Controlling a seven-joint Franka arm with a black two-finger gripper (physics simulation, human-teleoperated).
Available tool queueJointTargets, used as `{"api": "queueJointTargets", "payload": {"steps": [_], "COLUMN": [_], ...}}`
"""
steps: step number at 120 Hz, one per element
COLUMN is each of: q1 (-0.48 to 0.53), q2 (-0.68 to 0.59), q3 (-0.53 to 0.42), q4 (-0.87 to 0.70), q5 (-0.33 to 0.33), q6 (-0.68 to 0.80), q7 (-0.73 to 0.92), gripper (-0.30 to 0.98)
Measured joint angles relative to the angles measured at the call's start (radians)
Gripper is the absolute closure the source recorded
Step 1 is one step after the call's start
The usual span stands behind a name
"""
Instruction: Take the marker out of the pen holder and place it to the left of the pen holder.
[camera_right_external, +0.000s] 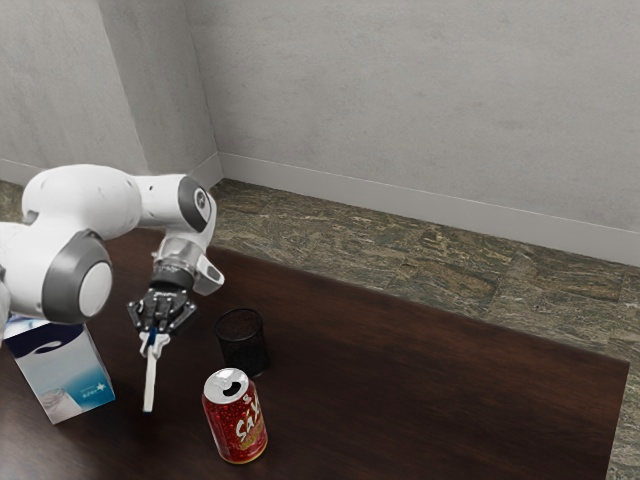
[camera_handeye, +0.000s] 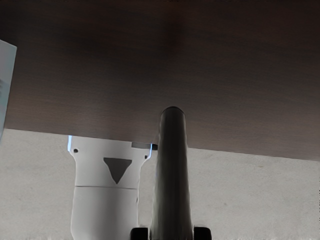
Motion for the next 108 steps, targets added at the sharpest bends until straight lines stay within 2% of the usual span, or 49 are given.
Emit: {"api": "queueJointTargets", "payload": {"steps": [8, 38, 48, 60, 64, 70, 78, 87, 96, 108], "q1": [0.0, 0.0, 0.0, -0.001, -0.001, -0.001, 0.0, -0.002, -0.008, -0.023], "q2": [0.011, 0.041, 0.016, -0.071, -0.132, -0.301, -0.544, -0.754, -0.879, -0.924], "q3": [0.0, -0.003, -0.007, -0.021, -0.025, -0.069, -0.126, -0.185, -0.206, -0.212], "q4": [0.004, 0.007, 0.007, 0.011, 0.009, -0.052, -0.183, -0.298, -0.346, -0.352], "q5": [-0.003, -0.021, -0.026, -0.028, -0.023, 0.008, 0.06, 0.14, 0.191, 0.225], "q6": [-0.002, -0.004, -0.003, -0.003, 0.004, 0.055, 0.178, 0.337, 0.453, 0.555], "q7": [-0.004, -0.024, -0.03, -0.037, -0.039, -0.041, -0.03, -0.013, 0.002, 0.021], "gripper": [0.75, 0.55, 0.4, 0.25, 0.21, 0.17, 0.12, 0.09, 0.06, 0.04]}}
